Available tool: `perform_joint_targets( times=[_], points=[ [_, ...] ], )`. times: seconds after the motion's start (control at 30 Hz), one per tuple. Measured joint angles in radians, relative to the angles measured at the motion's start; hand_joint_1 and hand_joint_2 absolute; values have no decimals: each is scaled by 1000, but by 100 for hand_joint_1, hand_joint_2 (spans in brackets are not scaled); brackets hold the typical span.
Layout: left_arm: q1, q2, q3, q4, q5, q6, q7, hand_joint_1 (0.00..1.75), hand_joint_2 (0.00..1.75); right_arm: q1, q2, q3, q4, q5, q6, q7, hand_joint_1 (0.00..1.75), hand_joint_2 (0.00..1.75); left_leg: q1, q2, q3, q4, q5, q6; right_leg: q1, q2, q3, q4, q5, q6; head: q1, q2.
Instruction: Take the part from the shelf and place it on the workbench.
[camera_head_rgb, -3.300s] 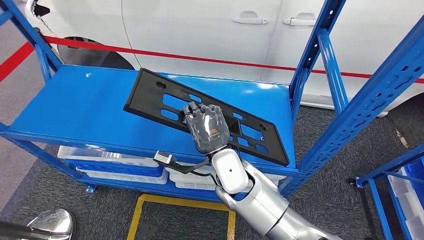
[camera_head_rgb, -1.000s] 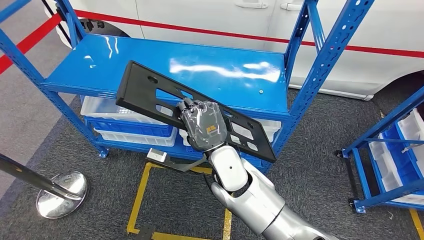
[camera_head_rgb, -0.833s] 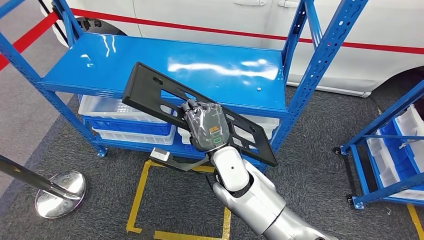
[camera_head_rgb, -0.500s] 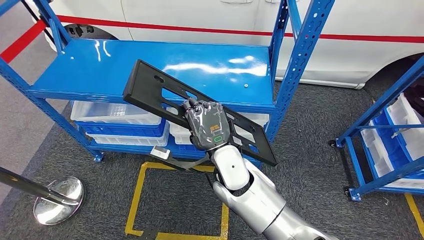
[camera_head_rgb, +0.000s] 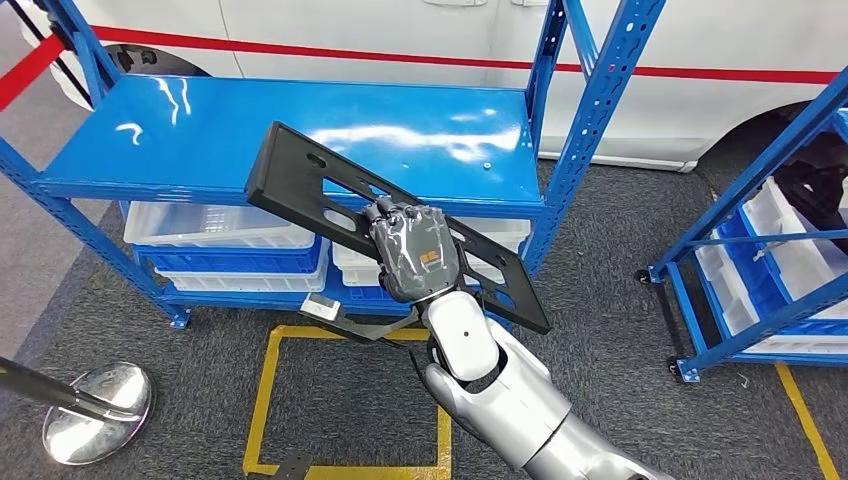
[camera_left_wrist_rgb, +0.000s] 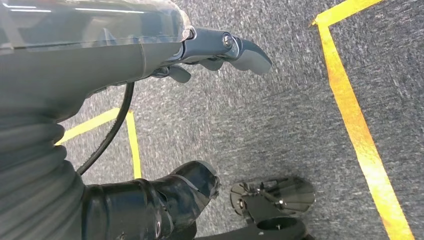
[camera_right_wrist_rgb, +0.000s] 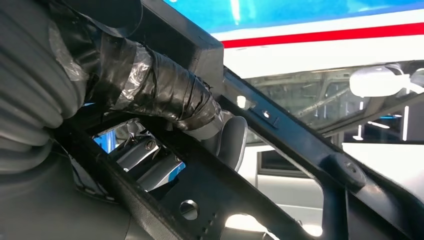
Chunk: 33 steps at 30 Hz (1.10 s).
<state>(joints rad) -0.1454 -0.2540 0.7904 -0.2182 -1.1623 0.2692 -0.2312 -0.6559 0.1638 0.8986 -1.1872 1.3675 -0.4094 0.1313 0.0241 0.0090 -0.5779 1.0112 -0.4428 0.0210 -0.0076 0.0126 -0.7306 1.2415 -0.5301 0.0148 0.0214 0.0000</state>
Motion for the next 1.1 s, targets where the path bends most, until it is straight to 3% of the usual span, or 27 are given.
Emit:
perform_joint_targets(
  times=[0.03,0.07,0.1,0.17,0.23,0.27,0.33,0.4,0.43,0.5,0.57,0.6,0.63,0.7,0.73,0.8,1.0,1.1],
  points=[
    [0,0,0,0,0,0,1,0,175,2,-1,-1,1,-2,-2,0,175,175,-1,6,-3,1,1,1,-1,-1,-25,58,-22,2,0,0],
    [1,1,0,0,0,0,2,0,175,5,-2,-3,2,-3,-5,0,175,175,-2,12,-4,2,1,1,-1,-2,-35,86,-26,3,0,0],
    [1,1,0,0,0,0,3,0,175,8,-4,-5,2,-5,-10,0,175,175,-3,18,-5,4,1,1,-1,-4,-24,73,-11,2,0,0],
    [0,1,-1,0,0,0,4,0,175,12,-8,-11,3,-10,-28,0,175,175,-4,29,-5,8,-1,-2,2,-22,45,-51,49,-6,0,0],
    [0,1,-2,0,0,0,4,0,175,13,-9,-20,2,-14,-49,0,175,175,-9,38,-7,12,-4,-9,11,-49,102,-166,83,-19,0,0],
    [0,1,-2,0,1,0,4,0,175,15,-10,-24,2,-15,-58,1,175,175,-12,42,-8,13,-5,-13,14,-56,111,-189,85,-25,0,0],
    [0,1,-2,0,1,1,4,0,175,20,-14,-32,2,-16,-66,1,175,175,-14,54,-8,11,-5,-23,15,-46,110,-197,87,-35,0,0],
    [0,1,-2,0,1,1,4,0,175,24,-17,-38,2,-16,-68,2,175,175,-11,46,-14,29,-24,-33,10,-34,112,-205,94,-46,0,0],
    [0,1,-2,0,1,1,4,0,175,26,-17,-40,1,-16,-68,2,175,175,-10,34,-28,63,-48,-38,6,-28,113,-209,98,-51,-1,0],
    [1,2,-2,0,1,2,5,0,175,30,-17,-42,0,-17,-69,1,175,175,-8,8,-80,183,-113,-45,4,-15,112,-210,100,-56,-1,0],
    [4,2,-2,0,2,2,6,0,175,39,-18,-46,0,-23,-73,-3,175,175,-7,2,-124,280,-141,-49,4,0,111,-209,101,-57,-1,0],
    [5,3,-2,0,3,2,7,0,175,46,-19,-49,-1,-29,-79,-8,175,175,-6,1,-123,279,-127,-49,4,8,111,-207,101,-57,-1,0],
    [6,3,-2,0,3,2,7,0,175,52,-21,-54,-2,-38,-86,-14,175,175,-6,-1,-103,236,-95,-48,4,16,112,-206,100,-57,-1,0],
    [6,5,-2,0,3,2,6,0,175,62,-22,-64,-7,-55,-102,-29,175,175,-6,-18,-38,99,-31,-42,5,30,110,-201,100,-54,-1,0],
    [6,6,-2,0,3,3,6,0,175,64,-23,-68,-10,-61,-107,-34,175,175,-6,-30,-14,48,-15,-39,7,35,109,-199,100,-51,-1,0],
    [6,7,-2,0,3,3,6,0,175,66,-23,-72,-12,-67,-113,-39,175,175,-6,-45,4,15,-15,-36,10,39,105,-197,100,-47,-1,0],
    [6,7,-2,0,4,3,6,0,175,67,-23,-72,-13,-69,-113,-41,175,175,-6,-44,4,9,-14,-35,9,41,103,-195,101,-46,-1,0],
    [5,8,-2,0,4,4,5,0,175,71,-24,-76,-16,-74,-116,-48,175,175,-8,-40,2,9,-14,-32,5,47,99,-197,105,-40,-2,0]
  ],
)
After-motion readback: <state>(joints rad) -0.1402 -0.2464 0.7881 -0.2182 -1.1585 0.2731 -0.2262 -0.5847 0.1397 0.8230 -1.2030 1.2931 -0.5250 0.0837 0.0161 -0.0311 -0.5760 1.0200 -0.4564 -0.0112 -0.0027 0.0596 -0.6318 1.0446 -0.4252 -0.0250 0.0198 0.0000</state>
